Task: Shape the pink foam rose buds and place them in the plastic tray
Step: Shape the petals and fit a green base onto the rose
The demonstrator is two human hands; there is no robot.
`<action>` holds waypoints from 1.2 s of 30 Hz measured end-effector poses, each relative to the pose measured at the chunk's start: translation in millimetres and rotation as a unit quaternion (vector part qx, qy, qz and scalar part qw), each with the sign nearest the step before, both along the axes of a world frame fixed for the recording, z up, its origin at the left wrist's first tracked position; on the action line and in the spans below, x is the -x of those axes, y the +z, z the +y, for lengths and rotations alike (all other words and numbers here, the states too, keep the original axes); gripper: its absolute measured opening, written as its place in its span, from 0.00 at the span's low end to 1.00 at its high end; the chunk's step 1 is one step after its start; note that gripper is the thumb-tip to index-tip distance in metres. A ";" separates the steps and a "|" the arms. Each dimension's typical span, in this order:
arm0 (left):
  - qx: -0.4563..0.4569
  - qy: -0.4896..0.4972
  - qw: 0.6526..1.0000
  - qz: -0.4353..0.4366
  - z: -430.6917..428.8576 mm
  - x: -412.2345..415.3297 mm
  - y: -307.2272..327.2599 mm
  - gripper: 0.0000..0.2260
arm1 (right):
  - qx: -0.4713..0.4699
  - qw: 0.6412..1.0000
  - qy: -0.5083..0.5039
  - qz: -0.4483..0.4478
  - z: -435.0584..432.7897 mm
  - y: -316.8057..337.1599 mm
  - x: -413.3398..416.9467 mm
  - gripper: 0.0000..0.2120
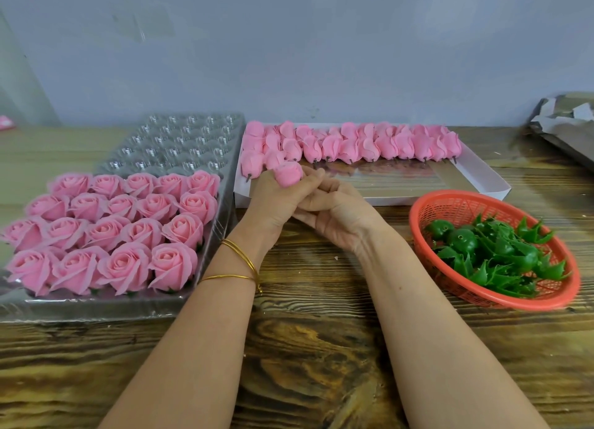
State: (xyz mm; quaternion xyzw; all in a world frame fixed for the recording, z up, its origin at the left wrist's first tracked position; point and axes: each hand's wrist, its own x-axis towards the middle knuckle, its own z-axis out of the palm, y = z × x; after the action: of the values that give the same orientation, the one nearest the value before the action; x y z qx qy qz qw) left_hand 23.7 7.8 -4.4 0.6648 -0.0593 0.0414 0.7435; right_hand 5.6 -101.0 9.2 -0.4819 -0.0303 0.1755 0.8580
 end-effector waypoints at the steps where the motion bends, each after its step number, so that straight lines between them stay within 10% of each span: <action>1: -0.004 0.008 1.000 -0.009 -0.5 0.2 0.0 0.04 | 0.011 1.000 -0.003 -0.002 -0.1 0.0 -0.8 0.26; 12: -0.147 0.108 0.979 -0.095 -0.9 -2.1 -4.8 0.13 | 0.127 0.955 -0.242 -0.111 -8.8 1.0 -8.0 0.08; 36: -0.219 0.089 0.950 -0.205 -13.0 0.6 -10.4 0.15 | 0.157 0.948 -0.161 -0.227 10.8 -11.5 -5.4 0.13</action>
State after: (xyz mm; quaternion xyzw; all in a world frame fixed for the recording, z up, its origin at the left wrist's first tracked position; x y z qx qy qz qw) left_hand 23.1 -5.1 -14.8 0.7913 -0.1588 0.2284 0.5444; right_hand 11.0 -90.2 -2.3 -0.6358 -0.1184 -0.0762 0.7589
